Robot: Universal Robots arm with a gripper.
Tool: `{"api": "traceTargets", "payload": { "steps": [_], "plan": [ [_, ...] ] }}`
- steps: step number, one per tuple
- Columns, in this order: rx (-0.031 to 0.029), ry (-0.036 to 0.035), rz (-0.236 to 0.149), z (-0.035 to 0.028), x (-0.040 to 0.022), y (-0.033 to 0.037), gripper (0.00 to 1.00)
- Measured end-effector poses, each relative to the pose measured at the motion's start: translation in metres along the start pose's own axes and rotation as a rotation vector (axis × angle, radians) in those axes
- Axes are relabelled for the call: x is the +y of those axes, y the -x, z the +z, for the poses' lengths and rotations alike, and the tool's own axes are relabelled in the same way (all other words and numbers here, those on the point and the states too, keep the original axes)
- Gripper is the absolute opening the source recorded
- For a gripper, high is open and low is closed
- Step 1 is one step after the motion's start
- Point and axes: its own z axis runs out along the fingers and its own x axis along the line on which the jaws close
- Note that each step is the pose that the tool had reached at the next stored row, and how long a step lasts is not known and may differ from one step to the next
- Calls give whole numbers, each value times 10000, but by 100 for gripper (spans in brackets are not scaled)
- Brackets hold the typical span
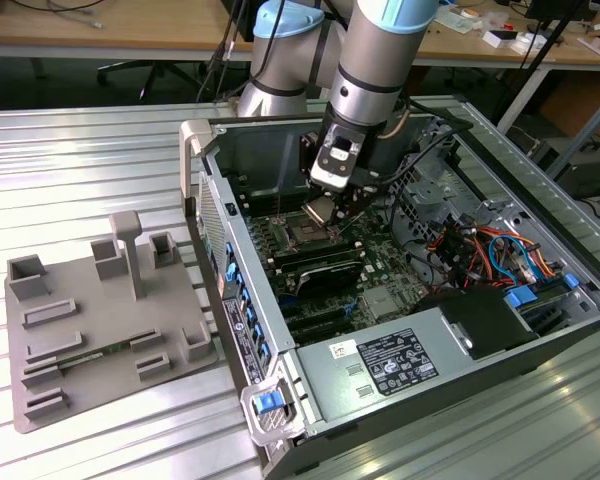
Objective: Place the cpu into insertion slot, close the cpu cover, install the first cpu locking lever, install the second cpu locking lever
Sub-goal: 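Place the cpu into insertion slot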
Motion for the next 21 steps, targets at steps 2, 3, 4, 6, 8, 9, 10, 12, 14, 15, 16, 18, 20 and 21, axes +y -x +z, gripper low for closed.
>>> {"api": "traceTargets", "payload": {
  "steps": [2,3,4,6,8,9,10,12,14,15,16,18,20,21],
  "plan": [
    [-1,0,101,2,0,0,55],
    [-2,0,166,3,0,0,55],
    [-3,0,228,4,0,0,55],
    [-4,-1,357,6,0,0,55],
    [-5,-1,433,7,0,0,55],
    [-5,0,483,8,0,0,55],
    [-6,-1,518,9,0,0,55],
    [-7,-1,616,10,0,0,55],
    [-8,-1,696,11,0,0,55],
    [-9,-1,729,12,0,0,55],
    [-8,-1,764,13,0,0,55],
    [-9,-1,857,14,0,0,55],
    [-11,-2,978,16,0,0,55],
    [-11,-2,1015,17,0,0,55]
  ]
}}
